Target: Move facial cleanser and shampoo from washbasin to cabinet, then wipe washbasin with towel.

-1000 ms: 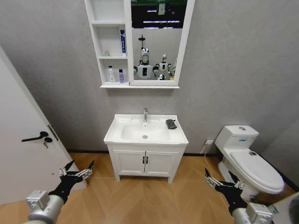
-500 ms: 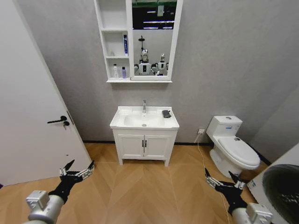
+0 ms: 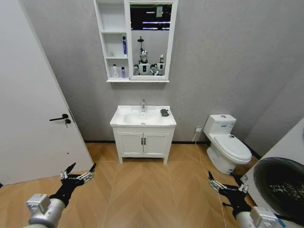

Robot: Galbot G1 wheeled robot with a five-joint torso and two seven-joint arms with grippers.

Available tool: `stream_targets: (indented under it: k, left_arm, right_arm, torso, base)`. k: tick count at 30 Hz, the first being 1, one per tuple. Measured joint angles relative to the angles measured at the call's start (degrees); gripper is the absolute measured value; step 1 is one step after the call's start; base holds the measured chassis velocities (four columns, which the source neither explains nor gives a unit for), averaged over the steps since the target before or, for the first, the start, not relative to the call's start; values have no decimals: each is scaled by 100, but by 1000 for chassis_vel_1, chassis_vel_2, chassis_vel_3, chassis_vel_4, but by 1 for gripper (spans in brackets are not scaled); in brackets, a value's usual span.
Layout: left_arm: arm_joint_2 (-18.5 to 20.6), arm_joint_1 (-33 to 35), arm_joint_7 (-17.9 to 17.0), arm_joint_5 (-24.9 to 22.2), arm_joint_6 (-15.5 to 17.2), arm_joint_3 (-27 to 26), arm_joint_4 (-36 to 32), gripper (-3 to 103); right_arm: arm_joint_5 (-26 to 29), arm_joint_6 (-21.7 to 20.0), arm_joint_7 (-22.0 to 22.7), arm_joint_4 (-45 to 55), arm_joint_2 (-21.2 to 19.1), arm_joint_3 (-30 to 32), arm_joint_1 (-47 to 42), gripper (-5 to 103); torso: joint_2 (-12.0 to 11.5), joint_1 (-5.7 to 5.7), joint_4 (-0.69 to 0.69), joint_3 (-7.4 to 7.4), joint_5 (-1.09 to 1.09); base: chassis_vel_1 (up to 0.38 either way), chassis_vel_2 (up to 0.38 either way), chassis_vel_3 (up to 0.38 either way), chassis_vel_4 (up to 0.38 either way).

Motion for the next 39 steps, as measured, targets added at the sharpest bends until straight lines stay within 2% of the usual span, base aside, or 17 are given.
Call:
stream_targets:
  k: [39]
  left_arm:
    - [0,2,1,0,0,0,0,100]
  right_arm:
    - [0,0,0,0,0,0,-1,100]
  torso:
    - [4,-8,0,-2,1]
  base:
    - [5,0,2,3]
